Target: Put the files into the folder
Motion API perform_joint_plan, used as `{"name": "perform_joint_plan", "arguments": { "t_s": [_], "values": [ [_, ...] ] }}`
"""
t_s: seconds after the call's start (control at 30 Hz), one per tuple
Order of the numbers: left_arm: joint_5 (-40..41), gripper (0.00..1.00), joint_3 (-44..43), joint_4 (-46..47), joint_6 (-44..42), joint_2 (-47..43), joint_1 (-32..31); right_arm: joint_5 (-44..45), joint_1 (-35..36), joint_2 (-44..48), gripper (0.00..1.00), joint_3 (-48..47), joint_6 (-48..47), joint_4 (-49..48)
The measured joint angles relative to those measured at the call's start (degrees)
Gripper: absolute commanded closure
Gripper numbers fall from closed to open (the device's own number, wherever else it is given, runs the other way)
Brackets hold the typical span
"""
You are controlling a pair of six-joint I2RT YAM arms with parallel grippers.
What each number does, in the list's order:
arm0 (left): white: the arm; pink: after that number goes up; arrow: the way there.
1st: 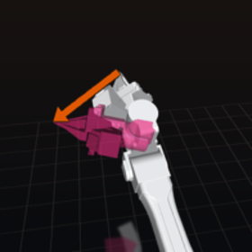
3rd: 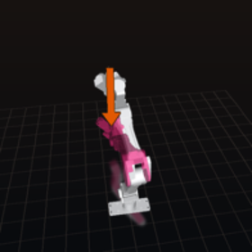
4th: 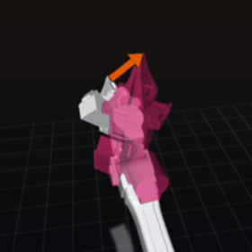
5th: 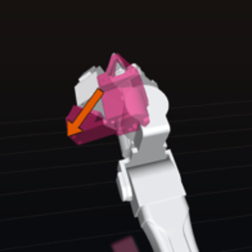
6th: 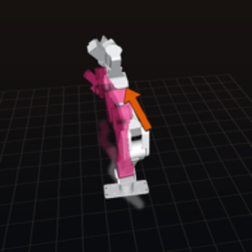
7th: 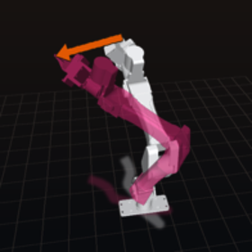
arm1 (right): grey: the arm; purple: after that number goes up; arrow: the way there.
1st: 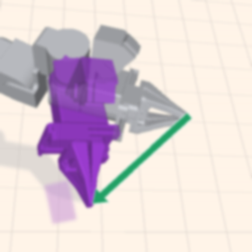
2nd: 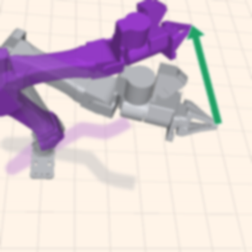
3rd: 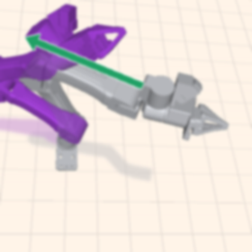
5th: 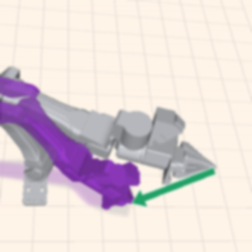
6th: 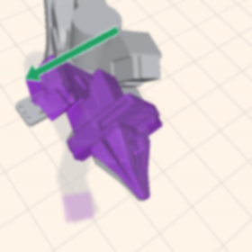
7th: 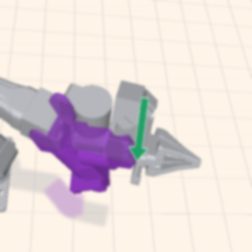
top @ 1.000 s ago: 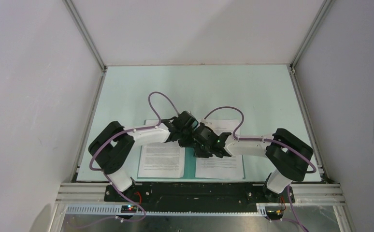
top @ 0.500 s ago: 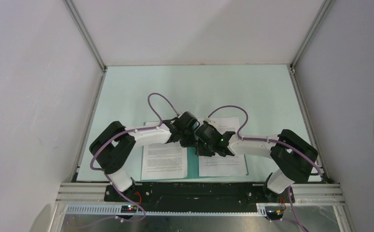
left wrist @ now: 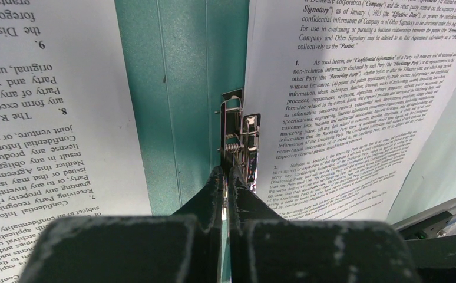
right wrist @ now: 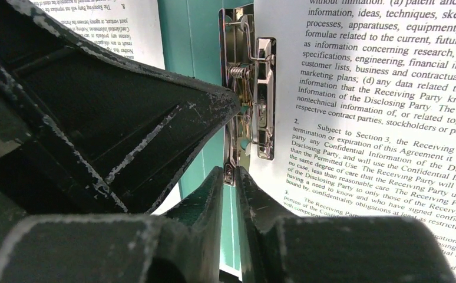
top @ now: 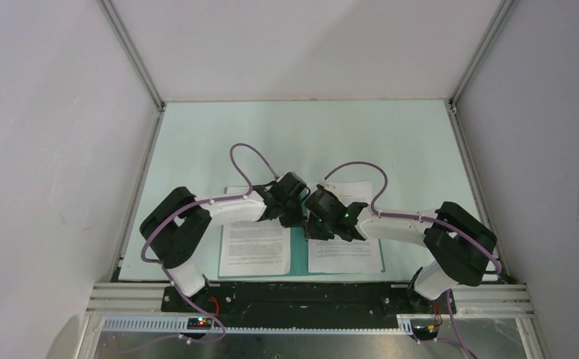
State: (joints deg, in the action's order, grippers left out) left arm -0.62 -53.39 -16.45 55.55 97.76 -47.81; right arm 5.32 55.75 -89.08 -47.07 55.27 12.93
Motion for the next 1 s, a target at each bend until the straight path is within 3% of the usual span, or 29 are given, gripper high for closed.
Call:
{"name": "perform_joint_plan", "arguments": {
  "t_s": [1.0],
  "values": [
    [0.0, 1.00, 0.0, 0.4, 0.2, 0.8, -0.1, 5.9, 1.9, -3.1, 0.97, -1.4, 4.0, 3.1]
  ]
}}
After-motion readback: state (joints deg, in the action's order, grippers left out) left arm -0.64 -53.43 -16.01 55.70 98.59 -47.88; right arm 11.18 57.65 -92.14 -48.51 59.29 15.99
